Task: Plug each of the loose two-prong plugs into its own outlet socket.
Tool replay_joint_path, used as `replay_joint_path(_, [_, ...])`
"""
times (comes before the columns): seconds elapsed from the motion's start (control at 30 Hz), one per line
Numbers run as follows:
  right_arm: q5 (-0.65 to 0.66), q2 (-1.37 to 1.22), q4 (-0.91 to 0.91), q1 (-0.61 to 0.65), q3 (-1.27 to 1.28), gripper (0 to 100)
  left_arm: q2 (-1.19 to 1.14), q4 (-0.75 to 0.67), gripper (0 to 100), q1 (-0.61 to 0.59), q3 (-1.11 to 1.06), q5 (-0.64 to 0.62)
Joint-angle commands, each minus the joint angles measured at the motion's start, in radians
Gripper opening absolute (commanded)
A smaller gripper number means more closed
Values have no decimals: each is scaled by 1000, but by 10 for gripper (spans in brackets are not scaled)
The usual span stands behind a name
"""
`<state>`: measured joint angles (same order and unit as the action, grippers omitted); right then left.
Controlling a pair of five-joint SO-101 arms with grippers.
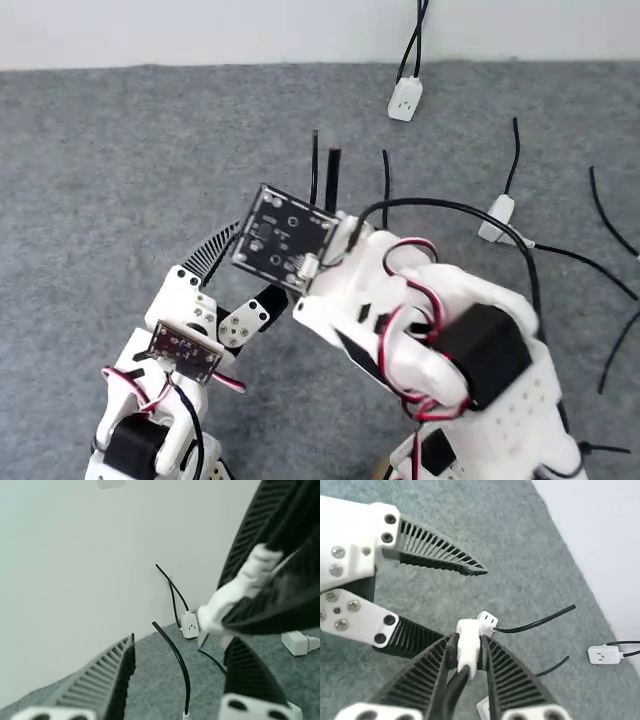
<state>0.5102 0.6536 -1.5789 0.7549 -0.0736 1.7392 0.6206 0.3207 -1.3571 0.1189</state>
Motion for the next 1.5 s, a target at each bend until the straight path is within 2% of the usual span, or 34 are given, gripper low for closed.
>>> replay_joint_path(0.0, [-15, 56, -28, 4, -44, 8, 3, -37, 268, -25, 30, -9])
replay_joint_path(0.7, [-37, 101, -54, 1, 25, 8, 3, -34, 268, -25, 30, -9])
replay_joint_path(1.0, [-34, 231, 18, -2, 198, 8, 3, -34, 268, -25, 30, -9])
replay_joint_path(1.47, [-34, 257, 30, -2, 123, 8, -2, -34, 268, -18, 24, -8])
